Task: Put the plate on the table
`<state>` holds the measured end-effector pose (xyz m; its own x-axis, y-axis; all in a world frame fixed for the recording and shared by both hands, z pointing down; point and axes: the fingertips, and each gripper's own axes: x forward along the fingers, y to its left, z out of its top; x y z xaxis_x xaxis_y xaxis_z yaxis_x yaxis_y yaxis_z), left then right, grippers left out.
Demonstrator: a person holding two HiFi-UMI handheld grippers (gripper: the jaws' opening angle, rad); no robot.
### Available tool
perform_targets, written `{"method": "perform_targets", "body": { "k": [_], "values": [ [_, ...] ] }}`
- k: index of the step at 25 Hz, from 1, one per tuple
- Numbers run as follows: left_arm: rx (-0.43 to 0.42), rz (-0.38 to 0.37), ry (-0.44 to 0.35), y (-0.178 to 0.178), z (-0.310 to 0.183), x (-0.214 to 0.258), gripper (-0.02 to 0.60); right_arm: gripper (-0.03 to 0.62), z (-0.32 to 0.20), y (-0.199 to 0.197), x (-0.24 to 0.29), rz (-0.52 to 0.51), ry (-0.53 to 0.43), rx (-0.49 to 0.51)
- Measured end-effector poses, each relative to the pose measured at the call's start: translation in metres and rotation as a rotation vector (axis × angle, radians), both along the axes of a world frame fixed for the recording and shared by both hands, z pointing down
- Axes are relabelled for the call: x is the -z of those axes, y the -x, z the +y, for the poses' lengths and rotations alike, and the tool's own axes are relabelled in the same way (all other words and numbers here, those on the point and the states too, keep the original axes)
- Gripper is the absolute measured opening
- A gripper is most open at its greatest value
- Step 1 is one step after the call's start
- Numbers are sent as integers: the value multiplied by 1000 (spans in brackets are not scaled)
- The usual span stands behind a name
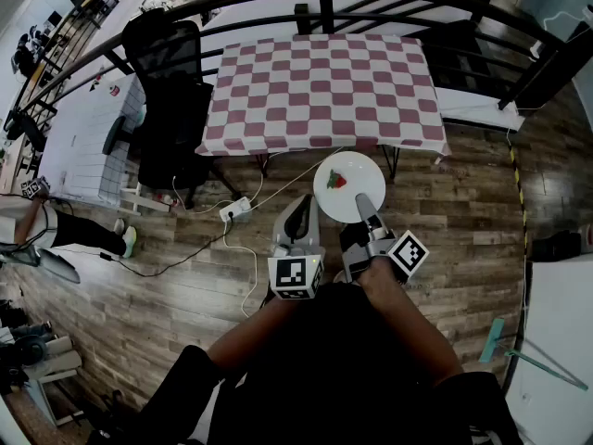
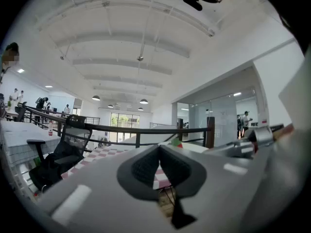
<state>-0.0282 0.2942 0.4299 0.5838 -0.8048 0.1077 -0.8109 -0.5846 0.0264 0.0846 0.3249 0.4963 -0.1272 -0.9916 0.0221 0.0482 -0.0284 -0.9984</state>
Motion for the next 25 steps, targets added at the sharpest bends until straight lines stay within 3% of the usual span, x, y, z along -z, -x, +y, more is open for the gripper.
{"method": "perform_targets", "body": {
  "k": [18, 25],
  "values": [
    [32, -7, 2, 20, 21, -12, 9, 16, 21, 9, -11, -14, 1, 19],
    [15, -24, 17, 8, 1, -20, 9, 15, 14, -10, -14, 7, 32, -63]
  ]
}}
